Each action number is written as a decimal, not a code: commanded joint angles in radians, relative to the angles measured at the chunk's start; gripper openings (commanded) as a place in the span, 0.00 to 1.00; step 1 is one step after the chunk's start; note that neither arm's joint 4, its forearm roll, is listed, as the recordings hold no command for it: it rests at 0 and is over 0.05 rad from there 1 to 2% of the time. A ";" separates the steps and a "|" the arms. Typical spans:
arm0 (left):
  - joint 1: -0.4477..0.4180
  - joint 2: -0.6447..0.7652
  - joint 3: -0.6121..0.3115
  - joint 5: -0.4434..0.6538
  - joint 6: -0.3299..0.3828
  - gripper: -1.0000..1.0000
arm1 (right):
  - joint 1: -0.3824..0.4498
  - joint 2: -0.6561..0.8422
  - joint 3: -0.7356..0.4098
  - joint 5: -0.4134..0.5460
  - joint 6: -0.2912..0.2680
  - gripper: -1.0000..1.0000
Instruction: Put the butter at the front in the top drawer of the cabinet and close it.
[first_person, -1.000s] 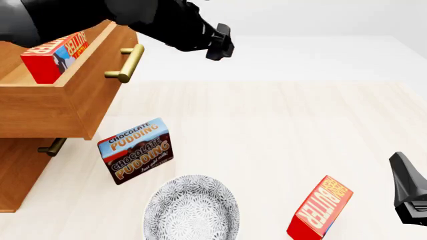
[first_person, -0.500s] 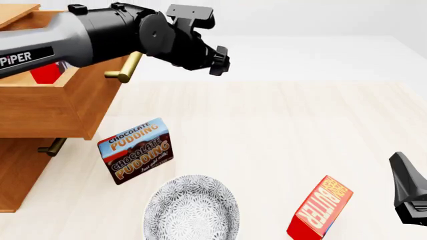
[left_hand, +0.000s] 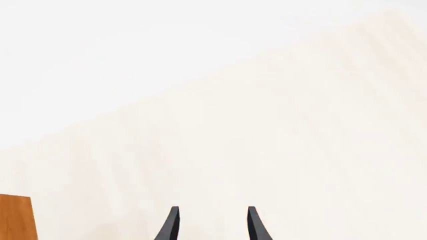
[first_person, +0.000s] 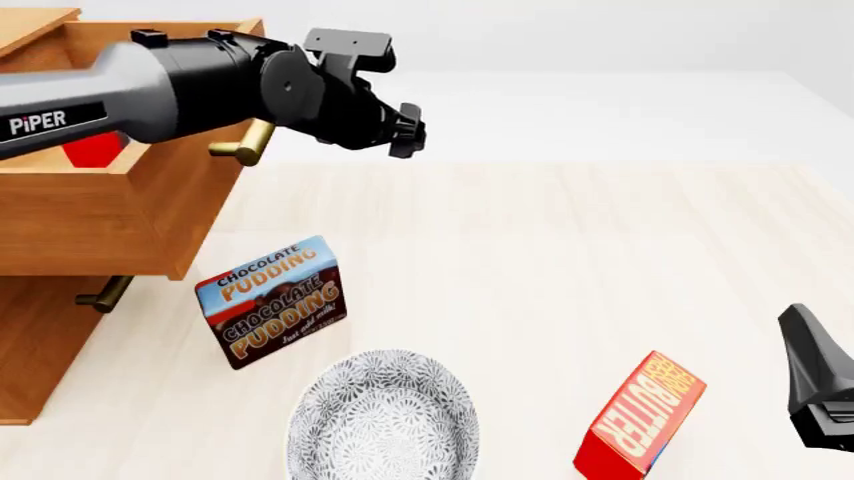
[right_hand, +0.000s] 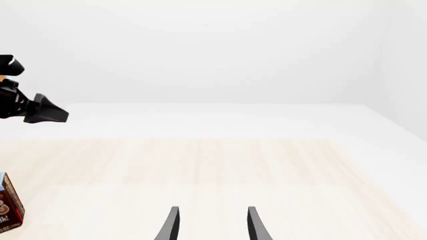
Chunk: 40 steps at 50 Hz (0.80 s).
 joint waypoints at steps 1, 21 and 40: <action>0.029 -0.003 0.032 -0.016 0.001 1.00 | 0.000 0.000 0.001 -0.001 0.001 1.00; 0.071 -0.029 0.090 -0.049 -0.008 1.00 | 0.000 0.000 0.001 -0.001 0.001 1.00; 0.120 -0.054 0.149 -0.083 -0.015 1.00 | 0.000 0.000 0.001 -0.001 0.001 1.00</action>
